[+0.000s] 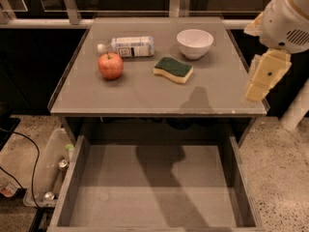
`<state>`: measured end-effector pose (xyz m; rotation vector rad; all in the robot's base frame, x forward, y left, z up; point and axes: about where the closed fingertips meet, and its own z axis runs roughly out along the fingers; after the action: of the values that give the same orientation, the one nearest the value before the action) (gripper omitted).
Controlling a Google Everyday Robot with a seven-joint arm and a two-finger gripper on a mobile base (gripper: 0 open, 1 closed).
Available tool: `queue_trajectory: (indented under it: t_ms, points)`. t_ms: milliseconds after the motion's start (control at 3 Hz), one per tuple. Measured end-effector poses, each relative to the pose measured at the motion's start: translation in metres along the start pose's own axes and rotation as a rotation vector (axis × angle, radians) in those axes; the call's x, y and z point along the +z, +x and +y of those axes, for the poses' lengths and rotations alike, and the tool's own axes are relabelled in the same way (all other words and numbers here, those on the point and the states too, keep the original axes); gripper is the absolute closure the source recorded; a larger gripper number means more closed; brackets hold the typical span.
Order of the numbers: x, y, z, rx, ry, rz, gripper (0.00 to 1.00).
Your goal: Place sponge into top drawer
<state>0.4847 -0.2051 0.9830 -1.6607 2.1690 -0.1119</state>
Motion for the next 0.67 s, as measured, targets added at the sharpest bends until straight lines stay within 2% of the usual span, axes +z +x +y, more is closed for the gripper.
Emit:
queue_trajectory:
  t_ms: [333,667]
  points:
    - [0.014,-0.015,-0.027,-0.008,0.027,-0.125,0.0]
    - [0.03,-0.028,-0.046,0.018,-0.015,-0.256,0.0]
